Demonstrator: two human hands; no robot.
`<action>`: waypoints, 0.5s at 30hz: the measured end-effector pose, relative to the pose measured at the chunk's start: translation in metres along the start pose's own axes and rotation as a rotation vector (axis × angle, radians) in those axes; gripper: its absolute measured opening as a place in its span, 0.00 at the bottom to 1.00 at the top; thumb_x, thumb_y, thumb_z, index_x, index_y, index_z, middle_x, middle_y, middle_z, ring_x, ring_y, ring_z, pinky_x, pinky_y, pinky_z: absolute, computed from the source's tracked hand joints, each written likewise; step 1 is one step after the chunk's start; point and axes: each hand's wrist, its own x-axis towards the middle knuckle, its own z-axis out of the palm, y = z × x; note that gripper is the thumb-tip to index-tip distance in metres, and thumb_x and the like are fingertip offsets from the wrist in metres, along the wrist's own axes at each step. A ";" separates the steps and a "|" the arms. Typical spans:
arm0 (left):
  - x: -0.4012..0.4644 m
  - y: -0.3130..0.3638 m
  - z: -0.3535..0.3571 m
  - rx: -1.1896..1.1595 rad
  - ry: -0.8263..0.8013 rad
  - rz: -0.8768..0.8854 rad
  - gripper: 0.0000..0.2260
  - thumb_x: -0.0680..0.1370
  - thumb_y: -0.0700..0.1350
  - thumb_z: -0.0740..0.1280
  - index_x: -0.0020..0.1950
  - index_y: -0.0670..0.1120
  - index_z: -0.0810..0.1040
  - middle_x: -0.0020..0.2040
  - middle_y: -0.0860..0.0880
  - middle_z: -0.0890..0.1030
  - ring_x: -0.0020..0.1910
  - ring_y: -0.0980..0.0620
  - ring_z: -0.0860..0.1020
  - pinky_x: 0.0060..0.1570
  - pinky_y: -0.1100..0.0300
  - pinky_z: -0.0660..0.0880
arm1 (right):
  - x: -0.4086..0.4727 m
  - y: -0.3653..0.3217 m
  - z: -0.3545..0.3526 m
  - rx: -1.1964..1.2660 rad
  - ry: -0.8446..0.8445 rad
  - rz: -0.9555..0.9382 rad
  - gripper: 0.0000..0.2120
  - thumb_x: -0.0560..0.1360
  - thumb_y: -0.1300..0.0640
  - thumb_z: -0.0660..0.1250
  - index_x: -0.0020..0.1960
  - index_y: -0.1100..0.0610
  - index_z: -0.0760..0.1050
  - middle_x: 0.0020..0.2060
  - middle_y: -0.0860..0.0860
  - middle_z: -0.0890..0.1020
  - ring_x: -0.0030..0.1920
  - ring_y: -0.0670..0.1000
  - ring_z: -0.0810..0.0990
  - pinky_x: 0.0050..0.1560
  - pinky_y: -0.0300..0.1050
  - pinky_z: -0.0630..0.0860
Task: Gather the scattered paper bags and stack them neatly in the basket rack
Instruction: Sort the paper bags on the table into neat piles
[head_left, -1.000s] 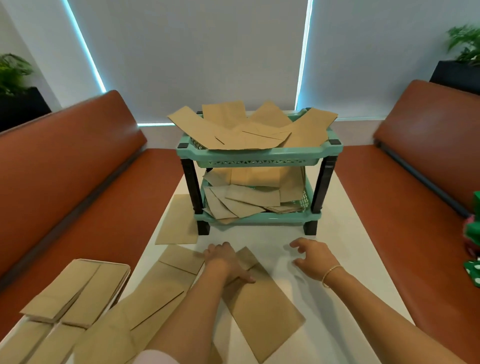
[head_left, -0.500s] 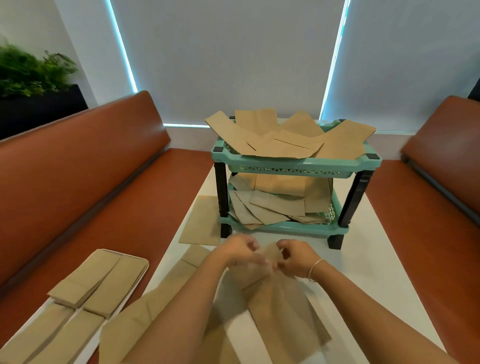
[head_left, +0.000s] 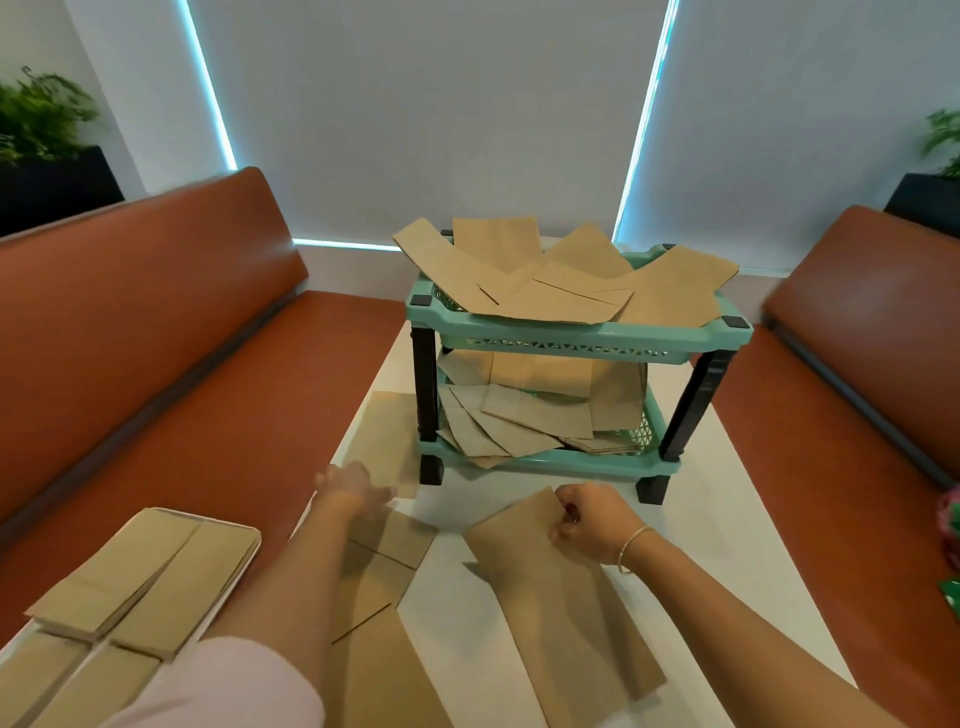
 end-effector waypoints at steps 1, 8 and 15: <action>0.004 0.001 0.002 -0.011 0.016 -0.009 0.19 0.76 0.57 0.65 0.59 0.45 0.73 0.66 0.42 0.67 0.66 0.42 0.64 0.62 0.48 0.67 | 0.000 0.001 0.000 0.002 0.000 0.004 0.12 0.71 0.60 0.65 0.32 0.51 0.65 0.31 0.46 0.69 0.36 0.49 0.69 0.29 0.33 0.62; 0.011 0.010 0.000 -0.262 0.143 -0.178 0.36 0.69 0.50 0.75 0.70 0.39 0.61 0.66 0.38 0.65 0.62 0.40 0.69 0.58 0.50 0.72 | -0.004 0.002 -0.001 -0.029 -0.009 0.013 0.17 0.72 0.62 0.63 0.31 0.48 0.60 0.30 0.43 0.67 0.31 0.40 0.64 0.27 0.33 0.60; 0.016 0.018 -0.001 -0.460 0.115 -0.194 0.35 0.72 0.36 0.72 0.73 0.35 0.56 0.68 0.36 0.67 0.64 0.38 0.71 0.58 0.49 0.73 | -0.005 0.002 0.003 -0.034 -0.023 0.017 0.16 0.71 0.61 0.64 0.31 0.47 0.62 0.31 0.43 0.68 0.33 0.43 0.67 0.28 0.31 0.61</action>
